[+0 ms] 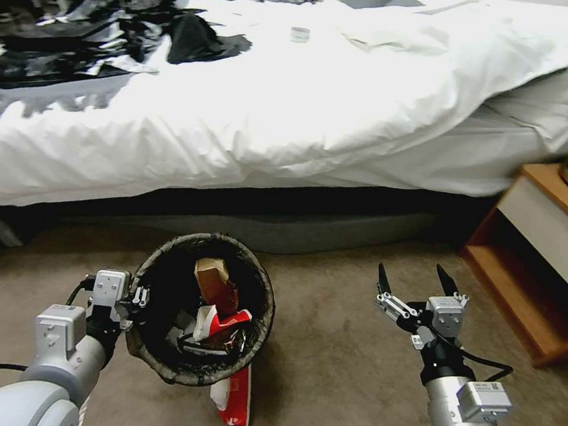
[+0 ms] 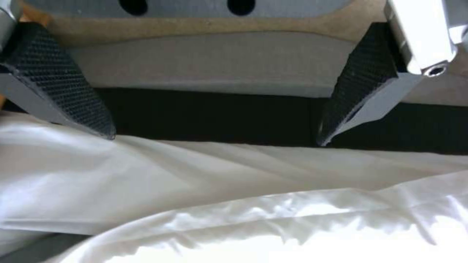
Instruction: Pick up the trash bin, then pick up the garbage from the floor and place it into the trash bin.
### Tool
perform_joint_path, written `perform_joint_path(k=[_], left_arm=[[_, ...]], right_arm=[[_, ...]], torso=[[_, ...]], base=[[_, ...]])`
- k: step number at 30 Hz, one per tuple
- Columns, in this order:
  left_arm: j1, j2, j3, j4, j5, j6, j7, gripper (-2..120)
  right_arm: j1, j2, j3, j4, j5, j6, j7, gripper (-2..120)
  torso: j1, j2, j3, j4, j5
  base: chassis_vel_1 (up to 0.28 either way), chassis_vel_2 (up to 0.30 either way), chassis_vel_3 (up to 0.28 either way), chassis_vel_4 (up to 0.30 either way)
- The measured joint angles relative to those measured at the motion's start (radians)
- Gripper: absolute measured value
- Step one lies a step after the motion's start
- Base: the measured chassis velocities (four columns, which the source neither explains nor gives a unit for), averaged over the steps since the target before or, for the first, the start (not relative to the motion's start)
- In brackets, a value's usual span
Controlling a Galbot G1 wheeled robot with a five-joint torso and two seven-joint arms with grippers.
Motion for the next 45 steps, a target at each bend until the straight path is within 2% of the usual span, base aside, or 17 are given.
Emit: perform_joint_path(k=[39, 45], left_arm=[[-0.003, 0.004, -0.003, 0.0, -0.006, -0.004, -0.001, 1], [-0.005, 0.004, -0.003, 0.0, -0.008, -0.024, -0.008, 1]], right_arm=[[0.009, -0.001, -0.036, -0.011, 0.014, -0.036, 0.038, 100], [0.014, 0.0, -0.035, -0.015, 0.02, -0.038, 0.047, 100]], torso=[[0.0, 0.0, 0.0, 0.0002, 0.0], [0.0, 0.0, 0.0, 0.0002, 0.0001]], base=[[0.09, 0.09, 0.088, 0.092], [0.045, 0.055, 0.06, 0.051]])
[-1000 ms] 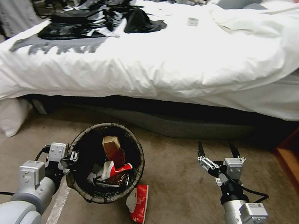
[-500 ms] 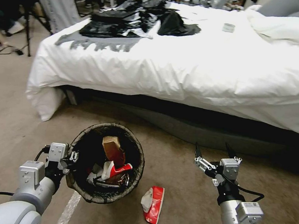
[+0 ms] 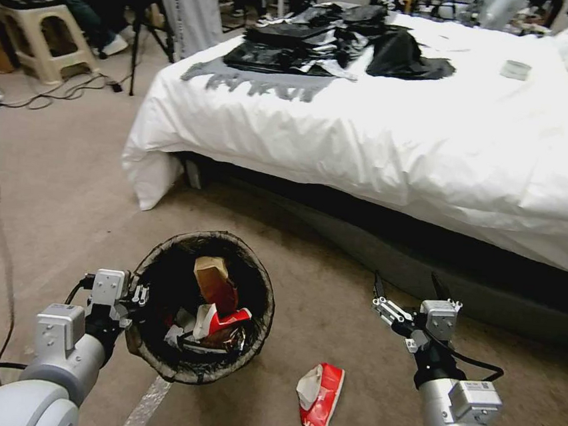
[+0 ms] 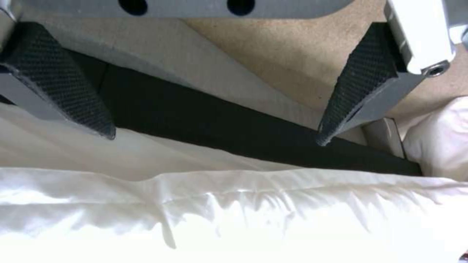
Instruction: Pick up the trash bin, then pick up the garbage from the floor and place it into the trash bin.
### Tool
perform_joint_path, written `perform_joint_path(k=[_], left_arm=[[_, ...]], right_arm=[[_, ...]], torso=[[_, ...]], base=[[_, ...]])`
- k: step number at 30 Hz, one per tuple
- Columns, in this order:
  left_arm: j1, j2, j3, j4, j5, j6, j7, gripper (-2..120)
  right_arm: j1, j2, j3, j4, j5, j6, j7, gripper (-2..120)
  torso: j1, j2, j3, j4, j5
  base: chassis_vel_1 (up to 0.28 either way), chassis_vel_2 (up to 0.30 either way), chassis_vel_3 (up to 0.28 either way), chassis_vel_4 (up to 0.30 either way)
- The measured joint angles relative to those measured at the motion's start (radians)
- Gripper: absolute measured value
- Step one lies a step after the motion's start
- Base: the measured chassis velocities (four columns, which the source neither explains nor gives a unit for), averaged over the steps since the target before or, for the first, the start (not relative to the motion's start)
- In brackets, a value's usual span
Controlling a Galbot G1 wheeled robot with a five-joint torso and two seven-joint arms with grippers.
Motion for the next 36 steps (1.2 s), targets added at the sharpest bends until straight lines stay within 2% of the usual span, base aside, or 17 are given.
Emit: perform_joint_path(k=[17, 36], left_arm=[[-0.004, 0.003, 0.0, 0.0, -0.001, -0.002, -0.001, 1], [0.0, -0.003, -0.002, 0.0, 0.003, -0.003, -0.002, 1]], right_arm=[[0.003, 0.001, -0.006, 0.001, 0.002, -0.025, 0.021, 100], [0.01, -0.002, -0.017, -0.003, -0.002, -0.025, 0.022, 100]], torso=[[0.0, 0.0, 0.0, -0.0001, 0.0], [0.0, 0.0, 0.0, 0.0, 0.0]], base=[[0.0, 0.0, 0.0, 0.0], [0.079, -0.08, -0.077, 0.083]])
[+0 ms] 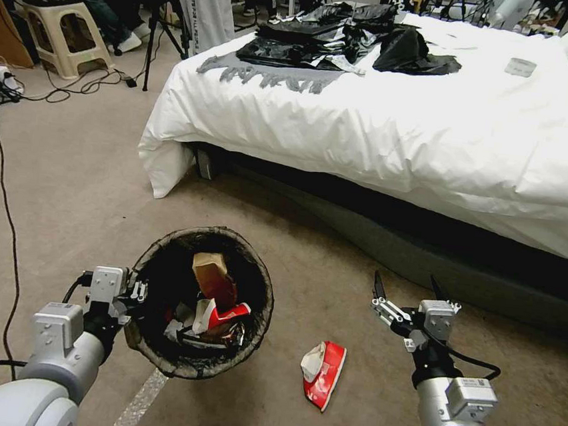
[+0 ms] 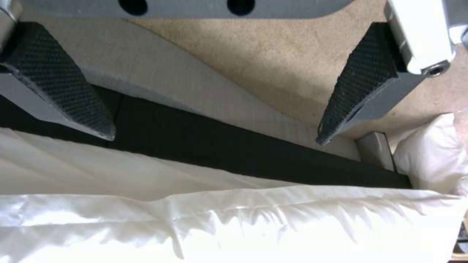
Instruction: Pick up the trash bin, then pick up the garbage from the floor and place it into the trash bin.
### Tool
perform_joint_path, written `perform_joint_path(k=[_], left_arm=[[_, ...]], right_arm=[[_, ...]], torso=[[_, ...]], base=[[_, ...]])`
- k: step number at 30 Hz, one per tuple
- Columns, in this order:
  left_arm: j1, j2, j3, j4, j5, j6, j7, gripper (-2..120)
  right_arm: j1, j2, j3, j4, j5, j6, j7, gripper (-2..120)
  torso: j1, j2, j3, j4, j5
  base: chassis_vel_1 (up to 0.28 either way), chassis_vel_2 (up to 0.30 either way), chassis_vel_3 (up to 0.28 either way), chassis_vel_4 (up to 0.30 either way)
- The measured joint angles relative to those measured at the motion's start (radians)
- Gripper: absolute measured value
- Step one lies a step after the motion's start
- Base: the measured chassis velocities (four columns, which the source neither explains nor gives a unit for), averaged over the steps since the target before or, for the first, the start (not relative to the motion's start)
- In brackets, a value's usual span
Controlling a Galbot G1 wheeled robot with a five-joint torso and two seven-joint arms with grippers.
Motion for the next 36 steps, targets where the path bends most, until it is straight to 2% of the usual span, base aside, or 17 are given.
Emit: perform_joint_path(k=[20, 27, 30, 36], left_arm=[[0.001, -0.004, 0.001, 0.0, 0.002, -0.001, 0.0, 1], [0.003, 0.0, 0.0, 0.0, 0.001, -0.001, 0.0, 1], [0.005, 0.002, -0.002, 0.0, -0.001, -0.001, 0.0, 1], [0.006, 0.005, -0.007, 0.0, -0.005, -0.001, -0.002, 1]], right_arm=[[0.01, -0.004, -0.015, -0.007, 0.005, -0.006, 0.006, 100], [0.031, -0.021, -0.065, -0.038, 0.042, -0.096, 0.029, 100], [0.075, -0.031, -0.101, -0.076, 0.103, -0.174, 0.036, 100], [0.122, -0.046, -0.15, -0.117, 0.166, -0.242, 0.05, 100]], torso=[[0.0, 0.0, 0.0, -0.0002, -0.0001], [0.0, 0.0, 0.0, -0.0002, -0.0001], [0.0, 0.0, 0.0, -0.0001, -0.0001], [0.0, 0.0, 0.0, 0.0, -0.0001]], base=[[0.04, -0.037, -0.043, 0.038], [0.0, 0.0, 0.0, 0.0], [0.0, 0.0, 0.0, 0.0], [0.0, 0.0, 0.0, 0.0]])
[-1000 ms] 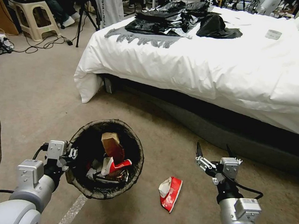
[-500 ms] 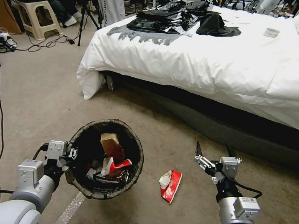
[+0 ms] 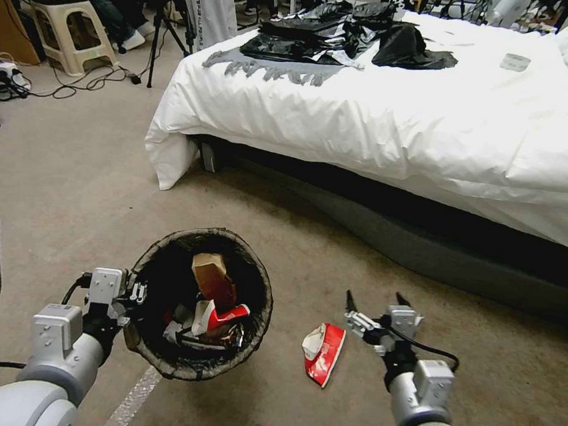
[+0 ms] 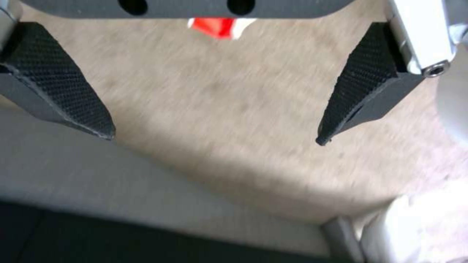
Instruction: Pick up the trash bin, then pick up the garbage from the floor and place it into the trash bin.
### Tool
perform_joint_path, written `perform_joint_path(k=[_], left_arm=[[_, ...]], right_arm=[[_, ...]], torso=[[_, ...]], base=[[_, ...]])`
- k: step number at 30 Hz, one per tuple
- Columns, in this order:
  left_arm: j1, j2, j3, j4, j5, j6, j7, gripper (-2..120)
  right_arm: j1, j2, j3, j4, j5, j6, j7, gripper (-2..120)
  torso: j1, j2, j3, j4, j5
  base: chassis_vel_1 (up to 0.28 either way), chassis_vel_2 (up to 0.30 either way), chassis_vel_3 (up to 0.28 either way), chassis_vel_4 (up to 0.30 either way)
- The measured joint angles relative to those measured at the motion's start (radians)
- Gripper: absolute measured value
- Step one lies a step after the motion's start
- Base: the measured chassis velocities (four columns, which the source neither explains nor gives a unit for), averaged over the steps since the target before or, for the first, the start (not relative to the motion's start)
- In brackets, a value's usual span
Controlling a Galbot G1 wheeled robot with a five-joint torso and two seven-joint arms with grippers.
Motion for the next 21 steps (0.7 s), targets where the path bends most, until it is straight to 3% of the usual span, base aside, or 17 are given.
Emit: perform_joint_path(k=[11, 21], left_arm=[[0.003, 0.008, -0.009, 0.0, -0.015, 0.003, -0.01, 1], [0.014, 0.021, -0.018, 0.0, -0.021, 0.005, -0.012, 1]], right_arm=[[0.108, -0.014, -0.105, -0.137, 0.188, -0.118, 0.023, 100], [0.203, 0.003, -0.15, -0.22, 0.328, -0.189, 0.124, 100]], torso=[[0.0, 0.0, 0.0, -0.0001, 0.0], [0.0, 0.0, 0.0, -0.0001, 0.0]], base=[[0.0, 0.0, 0.0, 0.0], [0.0, 0.0, 0.0, 0.0]])
